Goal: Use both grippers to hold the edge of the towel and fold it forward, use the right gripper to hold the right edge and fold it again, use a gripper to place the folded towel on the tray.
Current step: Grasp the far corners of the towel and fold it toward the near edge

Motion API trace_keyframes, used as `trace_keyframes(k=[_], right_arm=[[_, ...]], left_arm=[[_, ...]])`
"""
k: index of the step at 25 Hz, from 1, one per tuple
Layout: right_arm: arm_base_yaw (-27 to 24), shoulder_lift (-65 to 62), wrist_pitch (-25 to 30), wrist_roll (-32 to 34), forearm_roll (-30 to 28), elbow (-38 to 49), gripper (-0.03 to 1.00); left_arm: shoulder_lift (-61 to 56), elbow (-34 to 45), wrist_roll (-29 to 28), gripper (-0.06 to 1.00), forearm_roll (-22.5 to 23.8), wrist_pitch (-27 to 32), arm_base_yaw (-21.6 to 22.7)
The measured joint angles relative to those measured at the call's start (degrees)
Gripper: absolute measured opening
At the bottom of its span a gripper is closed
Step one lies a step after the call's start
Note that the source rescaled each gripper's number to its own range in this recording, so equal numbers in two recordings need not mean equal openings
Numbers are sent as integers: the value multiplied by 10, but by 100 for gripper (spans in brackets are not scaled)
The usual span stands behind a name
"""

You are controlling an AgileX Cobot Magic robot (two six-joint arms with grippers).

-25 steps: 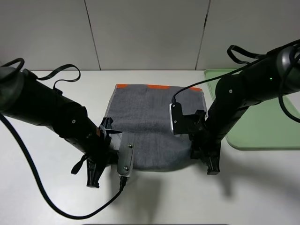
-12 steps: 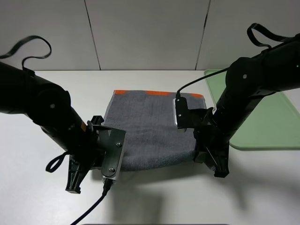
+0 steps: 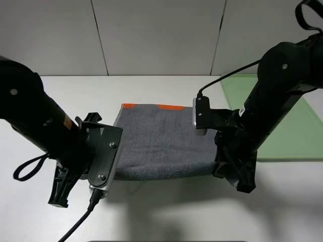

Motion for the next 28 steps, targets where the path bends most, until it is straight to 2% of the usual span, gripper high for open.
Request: trace_keyframes(k=[16,20,28], right_arm=[[5,-66,90,41,47,0,0],[5,-70,90,42,49,0,0],[5,-70,73,42,33,-26,0]], left_arm=[[-112,0,-17,0,-8,96,0],[-114,0,-17,0,5,92,0],[-105,0,-22,0,60,37,0]])
